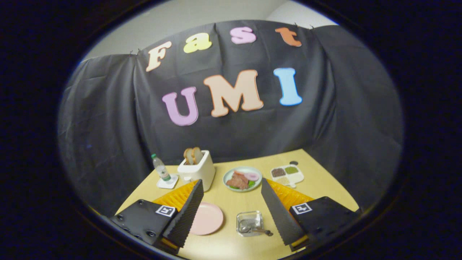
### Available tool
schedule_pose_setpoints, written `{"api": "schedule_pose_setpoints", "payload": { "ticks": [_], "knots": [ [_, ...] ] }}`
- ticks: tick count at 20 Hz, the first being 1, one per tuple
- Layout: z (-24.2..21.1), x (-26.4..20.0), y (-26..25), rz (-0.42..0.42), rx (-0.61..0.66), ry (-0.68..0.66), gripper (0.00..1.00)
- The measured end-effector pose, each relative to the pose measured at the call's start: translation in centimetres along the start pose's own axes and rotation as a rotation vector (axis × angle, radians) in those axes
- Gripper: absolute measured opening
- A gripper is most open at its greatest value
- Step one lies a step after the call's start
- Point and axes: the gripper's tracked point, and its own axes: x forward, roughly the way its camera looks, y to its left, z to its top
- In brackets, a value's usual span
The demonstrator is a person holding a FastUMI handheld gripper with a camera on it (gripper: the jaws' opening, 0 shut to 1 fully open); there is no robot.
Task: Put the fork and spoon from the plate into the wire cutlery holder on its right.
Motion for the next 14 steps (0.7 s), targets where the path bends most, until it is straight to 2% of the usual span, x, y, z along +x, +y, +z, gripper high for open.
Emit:
{"api": "schedule_pose_setpoints", "payload": {
  "ticks": [5,14],
  "knots": [
    [3.8,-0.7,0.9,-0.001,-0.082,-0.197,1.0],
    [3.3,-1.4,-0.1,0.016,-0.099,-0.242,1.0]
  ]
}}
